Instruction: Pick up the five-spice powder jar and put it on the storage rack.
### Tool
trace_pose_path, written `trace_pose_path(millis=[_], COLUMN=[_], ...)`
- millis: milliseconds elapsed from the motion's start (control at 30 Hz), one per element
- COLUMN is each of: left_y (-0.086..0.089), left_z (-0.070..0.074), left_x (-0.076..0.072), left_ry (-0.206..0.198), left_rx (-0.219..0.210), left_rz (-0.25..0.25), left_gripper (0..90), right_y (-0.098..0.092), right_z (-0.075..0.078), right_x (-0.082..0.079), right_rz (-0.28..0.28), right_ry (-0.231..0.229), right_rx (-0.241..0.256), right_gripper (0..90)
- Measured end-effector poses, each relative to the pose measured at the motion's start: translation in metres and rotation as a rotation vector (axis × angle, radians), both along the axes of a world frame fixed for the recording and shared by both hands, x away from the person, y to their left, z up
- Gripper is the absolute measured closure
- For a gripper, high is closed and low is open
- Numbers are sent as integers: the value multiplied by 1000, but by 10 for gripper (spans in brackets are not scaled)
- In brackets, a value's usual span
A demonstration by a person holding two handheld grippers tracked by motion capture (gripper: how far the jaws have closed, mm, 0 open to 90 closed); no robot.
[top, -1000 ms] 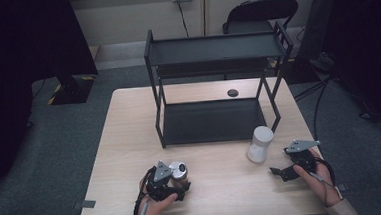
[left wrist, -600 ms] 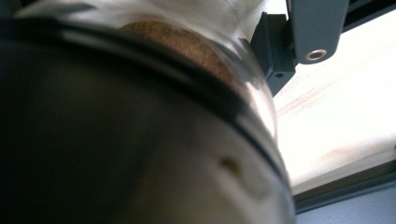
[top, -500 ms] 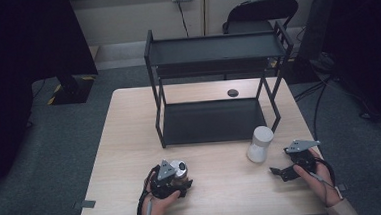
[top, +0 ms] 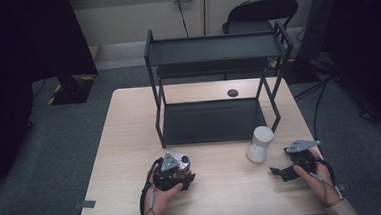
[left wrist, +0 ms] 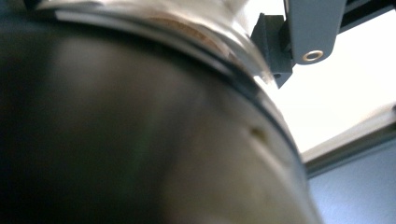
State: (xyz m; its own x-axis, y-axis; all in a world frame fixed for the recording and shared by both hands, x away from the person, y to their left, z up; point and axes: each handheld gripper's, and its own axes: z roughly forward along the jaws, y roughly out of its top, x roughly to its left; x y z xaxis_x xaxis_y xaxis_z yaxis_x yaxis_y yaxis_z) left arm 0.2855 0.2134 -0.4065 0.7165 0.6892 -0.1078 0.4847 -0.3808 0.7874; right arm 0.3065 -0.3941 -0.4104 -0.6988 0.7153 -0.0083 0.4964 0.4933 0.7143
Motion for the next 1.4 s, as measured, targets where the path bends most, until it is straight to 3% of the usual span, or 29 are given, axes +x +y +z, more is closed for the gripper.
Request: trace_pose_path(millis=[733, 1400], left_y=[-38, -63], left_z=[31, 54], left_x=[51, 94], left_ry=[-26, -29], left_rx=[25, 42], left_rz=[-49, -57], left_gripper=[291, 294], right_y=[0, 0], right_z=[0, 0], right_x=[0, 0], right_rz=[0, 0], right_ry=[0, 0], right_rx=[0, 0], right_gripper=[0, 0])
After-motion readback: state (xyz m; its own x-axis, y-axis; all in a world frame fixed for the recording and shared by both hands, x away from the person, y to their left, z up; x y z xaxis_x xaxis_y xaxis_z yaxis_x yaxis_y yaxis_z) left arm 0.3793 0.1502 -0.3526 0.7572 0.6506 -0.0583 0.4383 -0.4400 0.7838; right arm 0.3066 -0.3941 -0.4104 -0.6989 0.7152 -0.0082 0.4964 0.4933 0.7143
